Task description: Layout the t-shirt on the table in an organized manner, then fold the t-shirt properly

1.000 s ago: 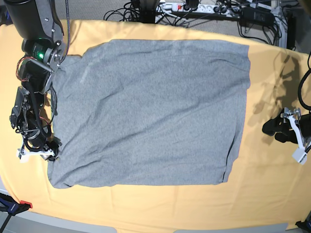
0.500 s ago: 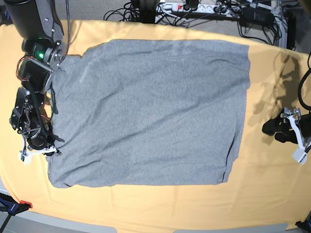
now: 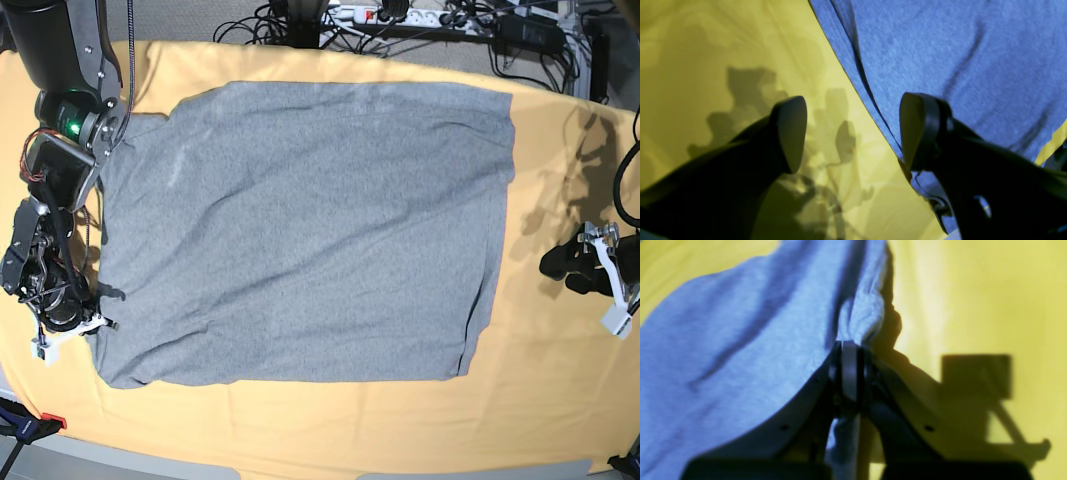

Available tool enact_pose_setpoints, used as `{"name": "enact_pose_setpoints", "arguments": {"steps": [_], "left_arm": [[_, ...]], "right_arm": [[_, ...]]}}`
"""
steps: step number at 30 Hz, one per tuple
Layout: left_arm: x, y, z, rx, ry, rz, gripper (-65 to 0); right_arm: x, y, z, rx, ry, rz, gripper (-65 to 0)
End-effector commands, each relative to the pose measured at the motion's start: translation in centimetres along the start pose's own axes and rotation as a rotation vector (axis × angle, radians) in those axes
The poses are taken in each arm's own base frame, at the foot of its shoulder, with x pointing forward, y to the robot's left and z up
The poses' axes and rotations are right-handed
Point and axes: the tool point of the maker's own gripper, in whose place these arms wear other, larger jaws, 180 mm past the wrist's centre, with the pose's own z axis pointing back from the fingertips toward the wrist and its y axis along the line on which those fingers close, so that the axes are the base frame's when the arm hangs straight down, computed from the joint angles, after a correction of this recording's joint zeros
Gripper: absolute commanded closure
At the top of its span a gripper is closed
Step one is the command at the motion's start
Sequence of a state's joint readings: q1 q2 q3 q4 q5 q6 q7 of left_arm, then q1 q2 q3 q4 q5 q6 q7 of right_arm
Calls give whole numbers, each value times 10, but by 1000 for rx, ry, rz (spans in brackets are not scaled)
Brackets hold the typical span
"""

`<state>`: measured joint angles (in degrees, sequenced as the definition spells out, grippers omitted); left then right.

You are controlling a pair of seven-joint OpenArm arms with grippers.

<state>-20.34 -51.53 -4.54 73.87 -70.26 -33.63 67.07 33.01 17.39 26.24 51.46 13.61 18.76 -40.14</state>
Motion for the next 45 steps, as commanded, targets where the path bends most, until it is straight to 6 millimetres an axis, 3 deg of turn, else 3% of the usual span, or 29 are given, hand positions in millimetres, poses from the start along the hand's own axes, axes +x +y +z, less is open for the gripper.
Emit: {"name": "enact_pose_setpoints", "arguments": {"steps": [1, 5, 7, 10, 11, 13, 16, 17, 19, 23, 28, 32, 36, 40, 45], "left_arm": [[21, 4, 15, 18, -58, -26, -443], [21, 3, 15, 17, -58, -26, -443], [21, 3, 15, 17, -58, -26, -443], [21, 3, 15, 17, -58, -26, -443], [21, 3, 15, 17, -59, -26, -443], [21, 3, 15, 17, -58, -26, -443], [21, 3, 15, 17, -58, -26, -443], [21, 3, 15, 17, -58, -26, -443], [21, 3, 15, 17, -58, -26, -443], [21, 4, 15, 18, -57, -26, -443], [21, 3, 15, 17, -58, -26, -443], [21, 3, 15, 17, -58, -26, -443], [21, 3, 15, 17, -58, -26, -443], [21, 3, 15, 17, -58, -26, -443], [20, 4, 15, 18, -56, -26, -443]], "right_arm": [[40, -7, 11, -25, -93, 9, 0], [47, -10, 19, -42, -94, 25, 0], [51, -4, 20, -8, -109, 31, -106], [52, 0, 20, 14, -118, 15, -339], [52, 0, 20, 13, -118, 15, -360], [52, -4, 20, -7, -118, -5, -342], [51, -8, 20, -29, -117, -27, -249], [52, -6, 20, -16, -124, -18, -248], [53, -2, 20, 9, -147, -13, -263], [37, -14, 17, -37, -130, -55, -376], [5, -37, 15, -119, -114, -108, -381], [-8, -43, 15, -131, -120, -104, -353], [-7, -38, 14, -111, -153, -111, -260], [-1, -14, 12, 7, -189, -112, -271], [-2, -14, 11, 3, -190, -128, -305]]}}
